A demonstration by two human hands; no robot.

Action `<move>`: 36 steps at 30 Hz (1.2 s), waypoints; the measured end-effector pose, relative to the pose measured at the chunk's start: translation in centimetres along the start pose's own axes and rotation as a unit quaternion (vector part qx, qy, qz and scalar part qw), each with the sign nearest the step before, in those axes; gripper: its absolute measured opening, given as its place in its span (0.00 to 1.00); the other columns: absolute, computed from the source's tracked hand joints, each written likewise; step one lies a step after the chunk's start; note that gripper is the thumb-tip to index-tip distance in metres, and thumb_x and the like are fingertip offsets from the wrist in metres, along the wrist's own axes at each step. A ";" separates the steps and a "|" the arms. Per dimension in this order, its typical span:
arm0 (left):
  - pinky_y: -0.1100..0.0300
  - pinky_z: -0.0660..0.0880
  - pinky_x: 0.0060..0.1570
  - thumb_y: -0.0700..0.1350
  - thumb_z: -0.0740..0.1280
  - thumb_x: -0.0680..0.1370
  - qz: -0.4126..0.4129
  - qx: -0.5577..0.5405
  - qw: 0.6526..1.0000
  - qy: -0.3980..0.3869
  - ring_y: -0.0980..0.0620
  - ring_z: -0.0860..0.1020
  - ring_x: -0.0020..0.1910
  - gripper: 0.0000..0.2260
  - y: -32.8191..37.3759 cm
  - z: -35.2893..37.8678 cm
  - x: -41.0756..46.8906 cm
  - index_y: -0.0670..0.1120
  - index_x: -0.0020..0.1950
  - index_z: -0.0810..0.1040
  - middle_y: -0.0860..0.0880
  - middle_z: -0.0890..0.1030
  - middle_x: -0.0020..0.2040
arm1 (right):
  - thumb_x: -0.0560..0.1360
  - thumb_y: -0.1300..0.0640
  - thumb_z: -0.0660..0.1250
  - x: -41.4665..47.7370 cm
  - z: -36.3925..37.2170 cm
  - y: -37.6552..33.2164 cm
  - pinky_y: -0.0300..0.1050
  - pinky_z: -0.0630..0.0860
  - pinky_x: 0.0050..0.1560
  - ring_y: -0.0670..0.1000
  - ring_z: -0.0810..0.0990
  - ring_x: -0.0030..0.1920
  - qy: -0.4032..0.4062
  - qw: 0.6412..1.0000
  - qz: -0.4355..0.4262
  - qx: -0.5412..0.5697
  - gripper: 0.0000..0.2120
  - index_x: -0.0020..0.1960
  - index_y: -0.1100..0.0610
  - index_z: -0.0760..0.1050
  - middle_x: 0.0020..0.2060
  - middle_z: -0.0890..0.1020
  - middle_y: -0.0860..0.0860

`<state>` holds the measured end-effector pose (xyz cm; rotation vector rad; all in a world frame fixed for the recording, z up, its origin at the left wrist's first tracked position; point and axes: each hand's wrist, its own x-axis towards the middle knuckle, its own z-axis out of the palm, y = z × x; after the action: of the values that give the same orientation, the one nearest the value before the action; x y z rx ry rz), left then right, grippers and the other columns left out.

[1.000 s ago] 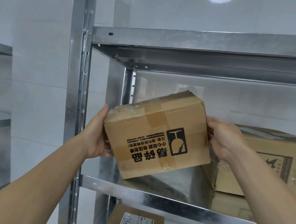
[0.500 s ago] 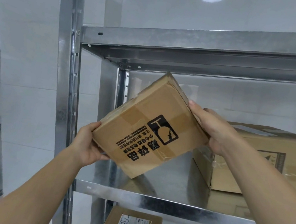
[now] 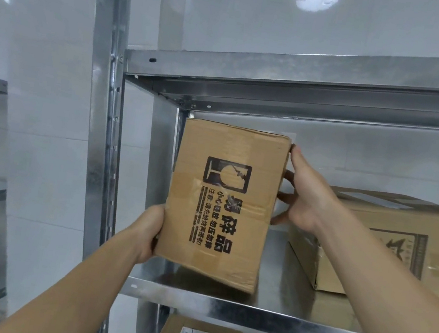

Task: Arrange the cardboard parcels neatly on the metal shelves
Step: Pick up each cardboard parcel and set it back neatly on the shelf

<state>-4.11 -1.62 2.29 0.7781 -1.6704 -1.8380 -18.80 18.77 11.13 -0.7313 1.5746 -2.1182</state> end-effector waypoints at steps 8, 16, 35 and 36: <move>0.46 0.76 0.54 0.51 0.54 0.85 0.044 0.017 0.999 0.017 0.41 0.80 0.60 0.14 0.7 0.7 -1.0 0.50 0.55 0.79 0.40 0.83 0.59 | 0.79 0.31 0.59 1.0 -0.8 -0.1 0.81 0.62 0.68 0.60 0.66 0.75 -0.022 0.999 -0.024 0.020 0.22 0.69 0.40 0.72 0.74 0.70 0.51; 0.54 0.74 0.46 0.44 0.54 0.86 0.073 -0.007 0.997 -0.008 0.50 0.73 0.38 0.15 1.9 0.8 -1.1 0.47 0.46 0.78 0.50 0.76 0.32 | 0.83 0.38 0.60 1.7 -1.3 1.1 0.61 0.79 0.64 0.60 0.83 0.61 0.021 0.999 -0.007 0.032 0.21 0.56 0.56 0.78 0.58 0.84 0.60; 0.59 0.80 0.31 0.47 0.60 0.83 0.081 -0.080 0.991 -0.072 0.50 0.81 0.28 0.24 3.1 0.7 -1.8 0.48 0.29 0.82 0.48 0.81 0.32 | 0.75 0.29 0.66 2.2 -3.0 4.1 0.69 0.73 0.68 0.63 0.80 0.65 -0.064 0.997 0.027 -0.021 0.24 0.61 0.46 0.75 0.64 0.82 0.59; 0.60 0.79 0.30 0.47 0.60 0.83 0.076 -0.084 0.992 -0.062 0.50 0.80 0.27 0.24 3.1 0.7 -1.9 0.48 0.27 0.81 0.49 0.80 0.30 | 0.73 0.29 0.67 2.2 -2.9 4.3 0.68 0.72 0.68 0.63 0.81 0.65 -0.059 0.998 0.025 -0.016 0.27 0.62 0.48 0.76 0.61 0.82 0.59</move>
<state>-3.24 -0.07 5.58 0.4621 -1.5766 -1.9226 -22.32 18.39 6.69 -0.8028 1.5508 -1.9815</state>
